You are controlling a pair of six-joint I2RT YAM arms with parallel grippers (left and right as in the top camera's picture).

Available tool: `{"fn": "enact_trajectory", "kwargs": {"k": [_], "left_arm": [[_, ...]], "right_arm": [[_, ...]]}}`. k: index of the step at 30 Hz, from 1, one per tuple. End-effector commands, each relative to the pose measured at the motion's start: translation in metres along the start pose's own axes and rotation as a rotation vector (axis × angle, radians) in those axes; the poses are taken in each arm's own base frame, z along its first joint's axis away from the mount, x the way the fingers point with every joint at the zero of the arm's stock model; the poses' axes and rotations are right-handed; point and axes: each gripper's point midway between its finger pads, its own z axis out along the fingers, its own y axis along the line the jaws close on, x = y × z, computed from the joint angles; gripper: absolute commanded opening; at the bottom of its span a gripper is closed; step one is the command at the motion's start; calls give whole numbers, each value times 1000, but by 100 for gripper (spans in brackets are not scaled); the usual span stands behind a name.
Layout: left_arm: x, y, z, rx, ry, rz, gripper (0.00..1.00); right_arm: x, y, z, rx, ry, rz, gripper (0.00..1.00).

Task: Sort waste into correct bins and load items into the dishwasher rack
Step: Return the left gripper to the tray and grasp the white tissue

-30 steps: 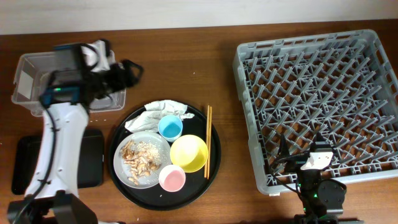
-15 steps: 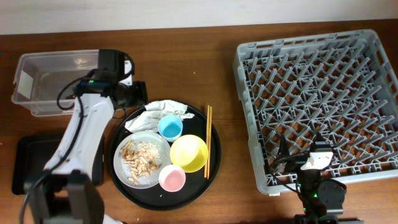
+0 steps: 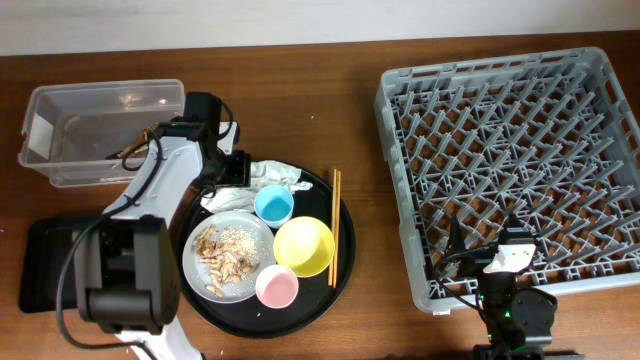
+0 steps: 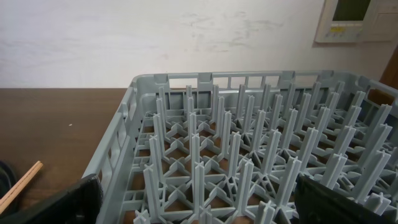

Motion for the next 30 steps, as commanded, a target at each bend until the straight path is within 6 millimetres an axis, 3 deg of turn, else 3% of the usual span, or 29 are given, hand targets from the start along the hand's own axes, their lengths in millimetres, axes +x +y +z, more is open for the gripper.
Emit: {"fn": "enact_trajectory", "kwargs": {"k": [1,7,14,17,21,23,27,30], "left_arm": [[7,4,17,-17,48,19,66],[7,19,21,-100,56,20,66],[10,20,28,-103,70,19,51],[15,21,35,-104,95,18,49],[16,21,35,-104,102,17,15],[17,21,32,-104,103,17,2],[11,19,12,-102,73,18,1],[1,12,-18,-81,23,8,1]], "right_arm": [[3,-3,0,15,4,5,99],[3,-3,0,15,4,6,99],[3,-3,0,15,4,5,99],[3,-3,0,15,4,6,99],[3,-3,0,15,4,6,99],[3,-3,0,15,4,6,99],[3,-3,0,15,4,6,99],[3,-3,0,15,4,6,99]]}}
